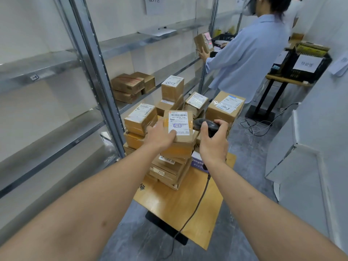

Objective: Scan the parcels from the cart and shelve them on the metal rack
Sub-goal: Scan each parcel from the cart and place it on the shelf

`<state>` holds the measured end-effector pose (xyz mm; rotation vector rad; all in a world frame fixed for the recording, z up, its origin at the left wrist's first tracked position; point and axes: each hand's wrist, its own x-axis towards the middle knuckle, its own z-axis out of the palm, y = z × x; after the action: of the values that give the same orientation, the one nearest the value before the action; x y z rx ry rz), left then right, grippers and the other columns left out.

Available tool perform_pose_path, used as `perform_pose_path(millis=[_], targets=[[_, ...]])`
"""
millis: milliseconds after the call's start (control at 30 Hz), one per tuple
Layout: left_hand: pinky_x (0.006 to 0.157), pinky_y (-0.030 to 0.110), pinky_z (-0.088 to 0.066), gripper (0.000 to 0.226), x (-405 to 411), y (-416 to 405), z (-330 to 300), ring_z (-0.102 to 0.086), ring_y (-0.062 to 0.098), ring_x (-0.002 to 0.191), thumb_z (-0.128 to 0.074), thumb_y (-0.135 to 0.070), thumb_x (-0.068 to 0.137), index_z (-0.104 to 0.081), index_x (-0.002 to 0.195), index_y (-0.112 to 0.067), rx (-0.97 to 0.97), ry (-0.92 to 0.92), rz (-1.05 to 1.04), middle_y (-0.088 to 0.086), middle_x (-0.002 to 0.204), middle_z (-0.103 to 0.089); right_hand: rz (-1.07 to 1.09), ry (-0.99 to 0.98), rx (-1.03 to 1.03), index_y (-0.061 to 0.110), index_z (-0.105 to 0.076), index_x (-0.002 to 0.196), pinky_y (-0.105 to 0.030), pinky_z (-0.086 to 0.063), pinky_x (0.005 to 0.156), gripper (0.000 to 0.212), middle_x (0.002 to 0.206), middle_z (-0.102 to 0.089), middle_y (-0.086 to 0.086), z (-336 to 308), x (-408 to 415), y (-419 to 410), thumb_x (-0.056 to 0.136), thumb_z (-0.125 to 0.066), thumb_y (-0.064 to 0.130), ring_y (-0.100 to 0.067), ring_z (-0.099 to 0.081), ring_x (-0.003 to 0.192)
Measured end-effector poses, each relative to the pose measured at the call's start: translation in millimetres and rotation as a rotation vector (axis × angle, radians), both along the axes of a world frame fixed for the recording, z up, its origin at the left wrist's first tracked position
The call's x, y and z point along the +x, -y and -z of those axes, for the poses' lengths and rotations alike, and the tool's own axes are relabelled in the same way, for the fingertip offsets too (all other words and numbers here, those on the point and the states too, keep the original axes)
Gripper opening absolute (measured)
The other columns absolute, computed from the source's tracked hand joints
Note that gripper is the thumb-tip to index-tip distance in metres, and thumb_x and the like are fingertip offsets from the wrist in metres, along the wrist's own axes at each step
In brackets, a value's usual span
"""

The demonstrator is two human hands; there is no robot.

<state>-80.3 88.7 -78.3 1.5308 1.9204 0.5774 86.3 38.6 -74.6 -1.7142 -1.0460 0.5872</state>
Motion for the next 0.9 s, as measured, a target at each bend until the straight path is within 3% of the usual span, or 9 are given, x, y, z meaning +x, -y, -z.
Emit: perform_pose_path(millis=[167,300,400,500,567,667,800,900], targets=[[0.118,0.053,-0.038,0.076,-16,1,13,-0.037,0.032,0.149,-0.055,-0.05,0.098,-0.018,0.165,-0.047,-0.008,0.225,0.006,0.002,0.169,-0.032,-0.008,0.002,-0.01,0.036,-0.039,0.133,-0.042,-0.05,0.08,0.035,0.107,-0.06,0.008,0,-5,1,0.105,-0.049,0.054,-0.022,-0.062,0.097],[0.098,0.05,-0.053,0.073,-20,4,16,-0.046,0.033,0.133,-0.051,-0.048,0.105,-0.004,0.158,-0.065,-0.088,0.397,0.07,-0.005,0.168,-0.027,-0.004,0.008,-0.011,0.036,-0.04,0.133,-0.041,-0.05,0.081,0.035,0.111,-0.063,0.005,1,-8,1,0.105,-0.05,0.055,-0.023,-0.063,0.1],[0.103,0.061,-0.05,0.075,-25,2,26,-0.048,0.031,0.128,-0.054,-0.045,0.105,-0.003,0.152,-0.074,-0.147,0.572,0.065,-0.016,0.156,-0.03,0.005,0.016,-0.013,0.038,-0.039,0.132,-0.042,-0.052,0.084,0.034,0.113,-0.064,0.005,1,-9,2,0.104,-0.05,0.055,-0.024,-0.063,0.102],[0.101,0.059,-0.053,0.075,-27,1,31,-0.052,0.023,0.116,-0.055,-0.04,0.106,-0.006,0.154,-0.072,-0.164,0.689,0.065,-0.019,0.141,-0.031,0.005,0.031,-0.011,0.037,-0.039,0.133,-0.038,-0.049,0.08,0.035,0.114,-0.065,0.004,0,-9,4,0.105,-0.05,0.055,-0.022,-0.063,0.102],[0.099,0.055,-0.055,0.077,-29,2,31,-0.054,0.021,0.112,-0.057,-0.038,0.107,-0.007,0.155,-0.071,-0.18,0.723,0.083,-0.014,0.141,-0.037,0.0,0.037,-0.013,0.036,-0.04,0.133,-0.037,-0.047,0.079,0.036,0.114,-0.064,0.005,-1,-10,5,0.105,-0.05,0.055,-0.022,-0.063,0.101],[0.099,0.056,-0.054,0.08,-34,6,27,-0.056,0.027,0.12,-0.062,-0.037,0.105,-0.008,0.148,-0.078,-0.215,0.715,0.138,-0.007,0.152,-0.04,-0.001,0.04,0.002,0.036,-0.04,0.134,-0.039,-0.049,0.082,0.036,0.115,-0.064,0.005,-4,-13,7,0.105,-0.05,0.055,-0.022,-0.063,0.102],[0.077,0.039,-0.05,0.084,-41,22,17,-0.055,0.019,0.113,-0.064,-0.033,0.105,-0.008,0.151,-0.076,-0.194,0.698,0.175,-0.007,0.149,-0.037,-0.025,0.021,0.032,0.032,-0.041,0.134,-0.041,-0.049,0.085,0.036,0.112,-0.061,0.006,-13,-23,15,0.106,-0.051,0.051,-0.021,-0.061,0.101],[0.096,0.05,-0.051,0.087,-50,40,13,-0.055,0.025,0.126,-0.07,-0.033,0.101,-0.012,0.141,-0.086,-0.132,0.682,0.208,-0.01,0.157,-0.035,-0.068,0.012,0.061,0.031,-0.041,0.134,-0.035,-0.041,0.081,0.035,0.109,-0.061,0.008,-21,-30,25,0.107,-0.05,0.05,-0.014,-0.058,0.092]])
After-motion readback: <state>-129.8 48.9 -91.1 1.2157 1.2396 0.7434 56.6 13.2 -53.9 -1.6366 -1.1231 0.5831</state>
